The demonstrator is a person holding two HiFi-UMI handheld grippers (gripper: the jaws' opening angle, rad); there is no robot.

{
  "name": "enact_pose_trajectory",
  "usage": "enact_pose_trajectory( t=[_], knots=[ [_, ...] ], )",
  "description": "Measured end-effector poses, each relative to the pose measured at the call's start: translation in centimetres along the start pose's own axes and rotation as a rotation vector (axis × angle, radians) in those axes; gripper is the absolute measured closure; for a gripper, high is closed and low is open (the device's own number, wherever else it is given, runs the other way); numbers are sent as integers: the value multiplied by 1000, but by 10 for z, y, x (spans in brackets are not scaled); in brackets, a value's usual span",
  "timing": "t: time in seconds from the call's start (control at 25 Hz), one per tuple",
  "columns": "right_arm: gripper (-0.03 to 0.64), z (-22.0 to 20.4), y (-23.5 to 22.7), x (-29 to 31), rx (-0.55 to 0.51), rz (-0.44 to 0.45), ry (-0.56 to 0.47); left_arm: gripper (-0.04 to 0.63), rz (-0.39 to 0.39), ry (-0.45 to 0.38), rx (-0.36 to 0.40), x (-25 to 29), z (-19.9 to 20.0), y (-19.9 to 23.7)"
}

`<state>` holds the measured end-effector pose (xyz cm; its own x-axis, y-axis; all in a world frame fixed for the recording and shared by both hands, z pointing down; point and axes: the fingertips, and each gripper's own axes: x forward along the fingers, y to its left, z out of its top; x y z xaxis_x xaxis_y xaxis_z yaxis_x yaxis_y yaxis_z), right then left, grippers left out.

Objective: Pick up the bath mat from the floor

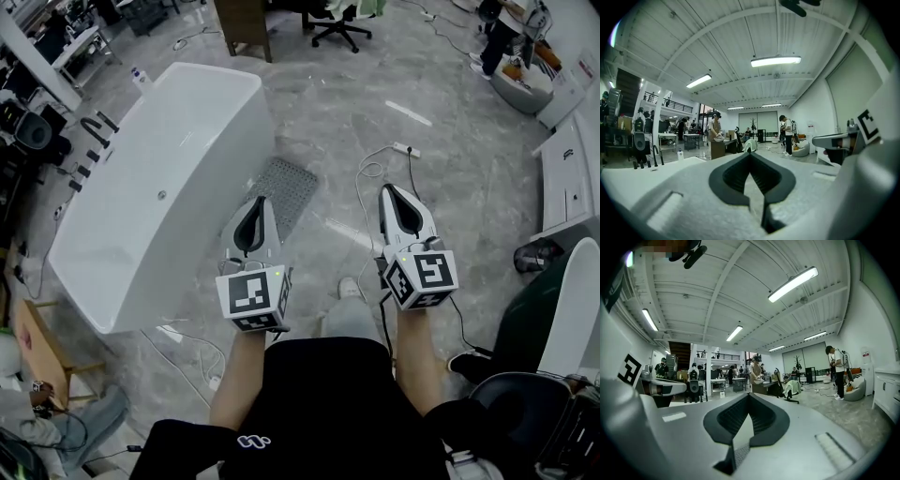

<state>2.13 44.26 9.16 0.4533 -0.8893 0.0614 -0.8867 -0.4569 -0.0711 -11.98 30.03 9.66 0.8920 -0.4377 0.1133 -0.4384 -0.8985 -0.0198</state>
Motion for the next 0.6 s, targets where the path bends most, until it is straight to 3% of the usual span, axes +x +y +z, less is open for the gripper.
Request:
enact_pose_trajectory(
  t=[0.28,0.6],
  knots=[
    [614,-5,-47,22,70,-12,11,591,-20,71,22,40,-6,-15],
    [614,-3,-111,37,122,13,-5,591,11,119,63,86,-2,-40]
  ],
)
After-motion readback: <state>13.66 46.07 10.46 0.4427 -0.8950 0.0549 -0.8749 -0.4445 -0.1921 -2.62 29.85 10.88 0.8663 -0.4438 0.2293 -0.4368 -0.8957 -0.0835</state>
